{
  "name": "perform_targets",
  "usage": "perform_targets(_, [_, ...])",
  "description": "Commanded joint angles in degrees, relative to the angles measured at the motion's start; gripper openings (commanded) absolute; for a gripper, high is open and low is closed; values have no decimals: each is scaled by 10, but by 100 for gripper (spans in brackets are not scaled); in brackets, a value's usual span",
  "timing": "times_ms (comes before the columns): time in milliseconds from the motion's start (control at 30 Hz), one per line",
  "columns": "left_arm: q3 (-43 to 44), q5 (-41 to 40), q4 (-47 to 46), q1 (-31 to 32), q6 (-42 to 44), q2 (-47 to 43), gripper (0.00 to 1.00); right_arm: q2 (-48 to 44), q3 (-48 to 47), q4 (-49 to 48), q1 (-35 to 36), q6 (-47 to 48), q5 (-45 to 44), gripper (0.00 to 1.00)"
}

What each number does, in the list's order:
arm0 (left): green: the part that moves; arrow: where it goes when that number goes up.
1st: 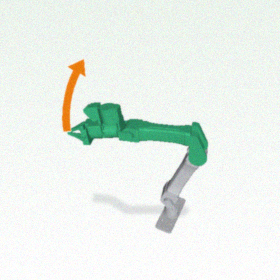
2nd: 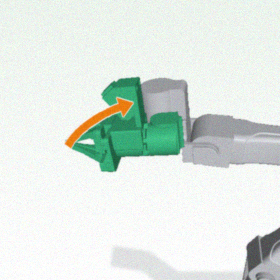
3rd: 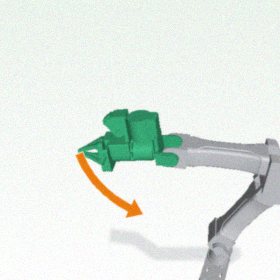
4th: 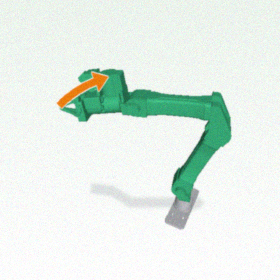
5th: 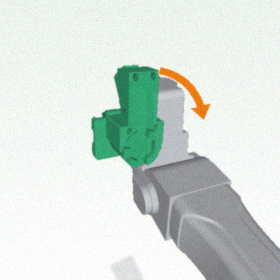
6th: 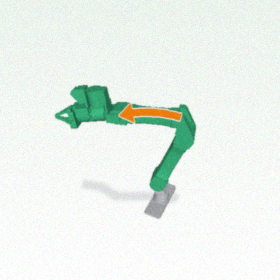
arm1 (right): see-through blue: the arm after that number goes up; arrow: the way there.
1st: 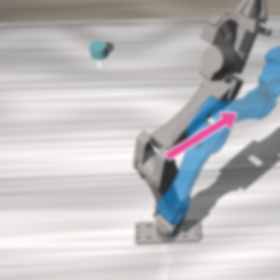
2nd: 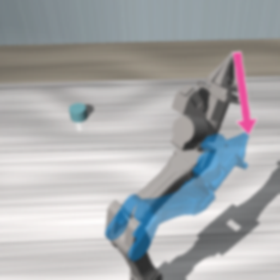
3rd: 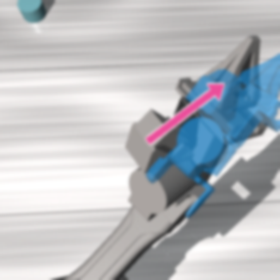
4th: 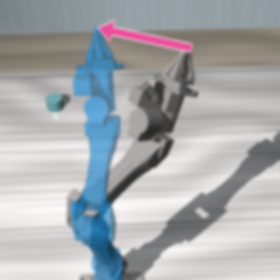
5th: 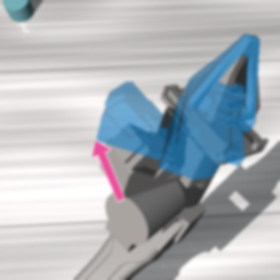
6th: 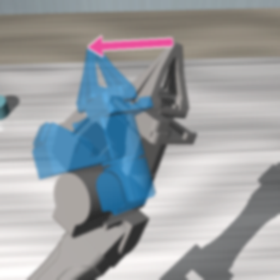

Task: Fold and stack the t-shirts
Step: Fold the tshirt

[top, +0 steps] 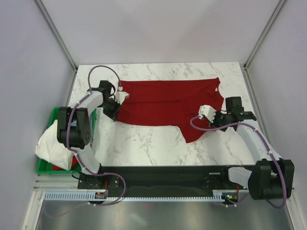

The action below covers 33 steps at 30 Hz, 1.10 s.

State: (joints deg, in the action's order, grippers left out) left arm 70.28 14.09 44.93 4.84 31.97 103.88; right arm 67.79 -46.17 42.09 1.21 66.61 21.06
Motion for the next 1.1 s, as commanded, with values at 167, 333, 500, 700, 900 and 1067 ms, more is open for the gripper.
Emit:
perform_targets(167, [109,10,0,-7,20,-17,2,-11,-84,-92,-9,-154,-33,0])
perform_targets(333, [146,15,2,-13,13,1,2,23,-132,-135,-31,-204,-42,0])
perform_targets(500, [168,16,2,-15,6,18,2,81,-194,-164,-41,-220,-41,0])
perform_targets(700, [215,17,6,-15,2,61,2,169,-287,-180,-46,-233,-37,0])
perform_targets(900, [283,7,21,-16,-2,120,2,280,-363,-191,-46,-237,-48,0])
perform_targets(1067, [347,1,43,-19,-11,167,2,344,-414,-191,-46,-238,-55,0])
